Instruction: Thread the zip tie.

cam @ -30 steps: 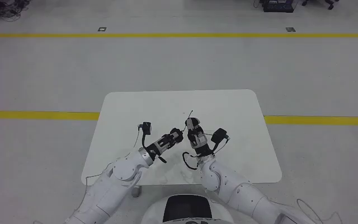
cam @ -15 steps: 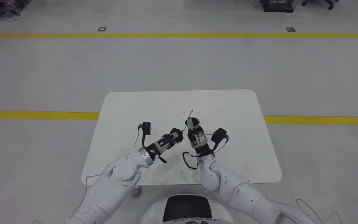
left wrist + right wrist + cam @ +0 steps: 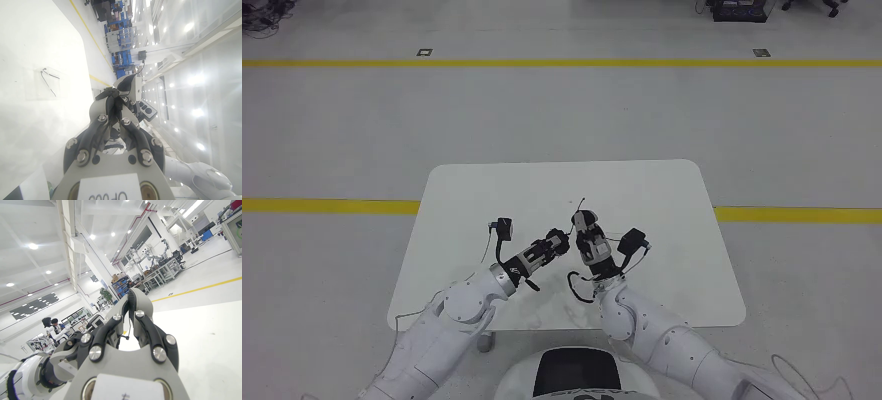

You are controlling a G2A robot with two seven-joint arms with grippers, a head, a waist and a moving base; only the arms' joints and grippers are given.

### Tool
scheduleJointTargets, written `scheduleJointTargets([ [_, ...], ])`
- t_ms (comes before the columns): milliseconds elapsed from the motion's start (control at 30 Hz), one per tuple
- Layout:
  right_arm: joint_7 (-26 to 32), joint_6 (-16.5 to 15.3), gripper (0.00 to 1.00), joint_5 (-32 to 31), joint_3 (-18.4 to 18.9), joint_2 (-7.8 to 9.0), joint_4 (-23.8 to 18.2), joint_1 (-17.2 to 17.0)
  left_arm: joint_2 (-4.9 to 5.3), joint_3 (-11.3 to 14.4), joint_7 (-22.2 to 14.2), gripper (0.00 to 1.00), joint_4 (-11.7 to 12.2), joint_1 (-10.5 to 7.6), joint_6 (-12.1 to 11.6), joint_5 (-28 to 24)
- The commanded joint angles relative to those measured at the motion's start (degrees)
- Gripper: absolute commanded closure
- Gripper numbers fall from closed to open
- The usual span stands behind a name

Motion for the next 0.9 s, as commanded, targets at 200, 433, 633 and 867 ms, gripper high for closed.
scheduleJointTargets([
  [200, 0.20, 0.00, 1.00, 0.41, -0.52, 0.08, -0.77, -0.01, 0.00, 0.00, 0.00, 1.00, 0.00, 0.00, 0.00, 0.00],
  [433, 0.01, 0.00, 1.00, 0.48, -1.06, 0.34, -1.19, 0.18, 0.00, 0.00, 0.00, 1.00, 0.00, 0.00, 0.00, 0.00],
  [633, -0.07, 0.00, 1.00, 0.65, -1.47, 0.60, -1.36, 0.16, 0.00, 0.00, 0.00, 1.00, 0.00, 0.00, 0.00, 0.00],
  [867, 0.35, 0.00, 1.00, 3.25, -1.66, 0.89, -1.83, -0.23, 0.00, 0.00, 0.00, 1.00, 0.00, 0.00, 0.00, 0.00],
])
